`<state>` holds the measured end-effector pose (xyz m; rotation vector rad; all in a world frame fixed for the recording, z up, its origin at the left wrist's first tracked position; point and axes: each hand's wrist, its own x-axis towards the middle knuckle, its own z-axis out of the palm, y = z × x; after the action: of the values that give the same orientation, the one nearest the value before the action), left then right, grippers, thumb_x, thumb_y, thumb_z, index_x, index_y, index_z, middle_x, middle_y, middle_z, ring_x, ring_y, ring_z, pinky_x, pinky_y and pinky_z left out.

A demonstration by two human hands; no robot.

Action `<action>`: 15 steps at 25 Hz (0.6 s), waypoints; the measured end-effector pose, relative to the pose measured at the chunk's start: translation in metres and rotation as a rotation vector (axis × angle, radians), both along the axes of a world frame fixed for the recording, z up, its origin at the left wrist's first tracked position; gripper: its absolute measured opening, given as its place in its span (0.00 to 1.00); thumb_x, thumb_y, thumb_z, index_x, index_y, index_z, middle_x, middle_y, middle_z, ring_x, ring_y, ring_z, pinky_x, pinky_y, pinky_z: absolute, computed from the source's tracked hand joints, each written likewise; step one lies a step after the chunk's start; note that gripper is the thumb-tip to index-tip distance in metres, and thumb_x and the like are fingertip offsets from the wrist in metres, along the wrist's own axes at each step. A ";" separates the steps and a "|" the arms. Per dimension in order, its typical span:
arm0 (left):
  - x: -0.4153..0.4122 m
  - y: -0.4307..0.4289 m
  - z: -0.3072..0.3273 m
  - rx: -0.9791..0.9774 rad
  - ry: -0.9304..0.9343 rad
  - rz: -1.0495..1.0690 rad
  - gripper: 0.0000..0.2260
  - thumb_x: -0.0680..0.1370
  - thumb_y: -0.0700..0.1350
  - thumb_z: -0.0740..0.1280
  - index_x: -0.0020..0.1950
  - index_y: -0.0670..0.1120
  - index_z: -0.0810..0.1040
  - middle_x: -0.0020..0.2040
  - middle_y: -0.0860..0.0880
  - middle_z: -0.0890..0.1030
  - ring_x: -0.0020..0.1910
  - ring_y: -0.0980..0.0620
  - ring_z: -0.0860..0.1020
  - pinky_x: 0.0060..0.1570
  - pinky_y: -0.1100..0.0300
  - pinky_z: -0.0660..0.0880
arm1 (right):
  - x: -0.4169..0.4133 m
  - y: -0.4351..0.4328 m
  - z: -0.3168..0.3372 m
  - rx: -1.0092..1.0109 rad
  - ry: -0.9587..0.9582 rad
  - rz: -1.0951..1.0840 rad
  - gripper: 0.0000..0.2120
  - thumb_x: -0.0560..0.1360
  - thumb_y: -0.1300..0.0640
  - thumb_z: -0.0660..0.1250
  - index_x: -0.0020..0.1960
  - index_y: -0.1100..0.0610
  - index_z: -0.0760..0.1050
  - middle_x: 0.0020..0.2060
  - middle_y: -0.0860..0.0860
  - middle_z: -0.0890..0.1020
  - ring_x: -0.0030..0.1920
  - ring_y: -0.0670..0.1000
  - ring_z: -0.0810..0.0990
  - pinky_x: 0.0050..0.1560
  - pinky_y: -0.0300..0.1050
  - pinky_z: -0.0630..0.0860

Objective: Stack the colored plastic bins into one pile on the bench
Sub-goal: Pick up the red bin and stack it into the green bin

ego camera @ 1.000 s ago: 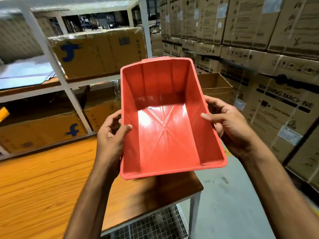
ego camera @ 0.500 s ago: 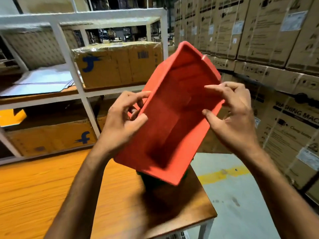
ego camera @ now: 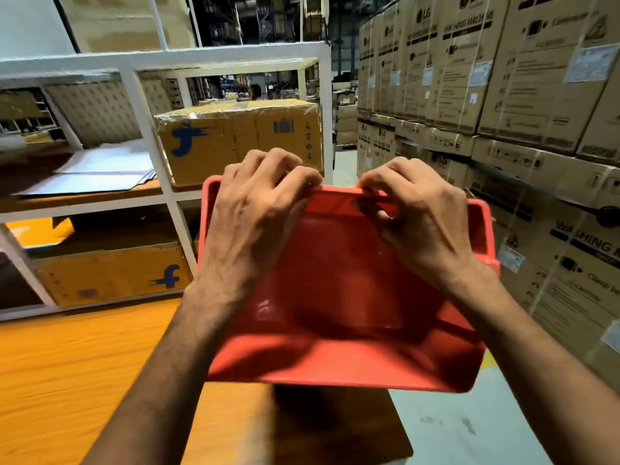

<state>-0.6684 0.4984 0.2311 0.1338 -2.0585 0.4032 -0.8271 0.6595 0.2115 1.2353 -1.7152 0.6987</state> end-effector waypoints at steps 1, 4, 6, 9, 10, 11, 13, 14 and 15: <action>-0.001 0.002 -0.002 0.050 0.029 0.031 0.11 0.79 0.47 0.70 0.61 0.50 0.82 0.58 0.47 0.80 0.57 0.43 0.75 0.54 0.48 0.69 | 0.000 -0.002 -0.005 -0.045 -0.031 -0.024 0.08 0.75 0.54 0.71 0.53 0.51 0.80 0.48 0.49 0.82 0.49 0.55 0.80 0.37 0.48 0.74; 0.000 0.011 -0.010 0.174 0.173 0.034 0.14 0.78 0.47 0.71 0.63 0.51 0.81 0.59 0.47 0.79 0.59 0.44 0.73 0.58 0.47 0.70 | -0.003 -0.006 -0.015 -0.213 -0.228 -0.070 0.09 0.71 0.56 0.70 0.51 0.49 0.80 0.48 0.47 0.82 0.50 0.54 0.80 0.42 0.49 0.74; 0.002 0.016 -0.021 0.280 0.244 0.042 0.15 0.78 0.47 0.71 0.64 0.51 0.80 0.59 0.47 0.78 0.60 0.45 0.74 0.58 0.49 0.70 | -0.008 -0.007 -0.018 -0.383 -0.431 -0.101 0.13 0.67 0.58 0.69 0.51 0.49 0.79 0.47 0.46 0.82 0.49 0.53 0.81 0.45 0.50 0.76; 0.002 0.017 -0.042 0.465 0.390 0.118 0.16 0.76 0.46 0.72 0.64 0.51 0.80 0.61 0.46 0.75 0.62 0.45 0.74 0.61 0.52 0.68 | -0.016 -0.008 -0.023 -0.550 -0.675 -0.077 0.12 0.68 0.55 0.67 0.51 0.47 0.78 0.45 0.44 0.83 0.44 0.51 0.81 0.46 0.53 0.78; 0.001 0.015 -0.050 0.496 0.432 0.132 0.17 0.75 0.45 0.72 0.64 0.49 0.79 0.61 0.45 0.74 0.62 0.45 0.74 0.62 0.53 0.68 | -0.019 -0.009 -0.024 -0.593 -0.745 -0.036 0.09 0.70 0.52 0.68 0.50 0.46 0.77 0.43 0.44 0.83 0.43 0.50 0.82 0.46 0.54 0.80; 0.000 0.013 -0.056 0.530 0.458 0.115 0.17 0.75 0.45 0.73 0.64 0.48 0.79 0.61 0.44 0.74 0.62 0.45 0.74 0.63 0.54 0.69 | -0.020 -0.008 -0.025 -0.635 -0.809 0.011 0.06 0.71 0.51 0.69 0.48 0.46 0.77 0.41 0.43 0.82 0.43 0.49 0.82 0.46 0.54 0.80; -0.001 0.008 -0.065 0.690 0.471 -0.005 0.20 0.76 0.47 0.73 0.66 0.47 0.75 0.63 0.45 0.71 0.61 0.49 0.75 0.63 0.59 0.72 | -0.022 -0.010 -0.029 -0.683 -0.899 0.089 0.04 0.74 0.51 0.71 0.48 0.46 0.77 0.40 0.42 0.82 0.42 0.48 0.82 0.47 0.50 0.81; -0.002 0.007 -0.066 0.819 0.460 -0.074 0.21 0.77 0.48 0.73 0.68 0.48 0.73 0.64 0.47 0.71 0.60 0.52 0.75 0.61 0.63 0.73 | -0.021 -0.011 -0.033 -0.688 -0.927 0.115 0.05 0.74 0.52 0.71 0.48 0.47 0.77 0.40 0.42 0.81 0.43 0.48 0.82 0.48 0.48 0.80; -0.002 0.006 -0.066 0.930 0.431 -0.133 0.21 0.78 0.50 0.72 0.69 0.48 0.73 0.64 0.49 0.72 0.59 0.55 0.75 0.59 0.67 0.73 | -0.021 -0.013 -0.037 -0.691 -0.948 0.133 0.05 0.75 0.54 0.72 0.49 0.48 0.77 0.41 0.42 0.81 0.43 0.47 0.81 0.49 0.46 0.79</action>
<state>-0.6702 0.5045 0.1651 0.5795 -1.6607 -0.6415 -0.8478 0.6469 0.1741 0.5224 -1.8109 1.9802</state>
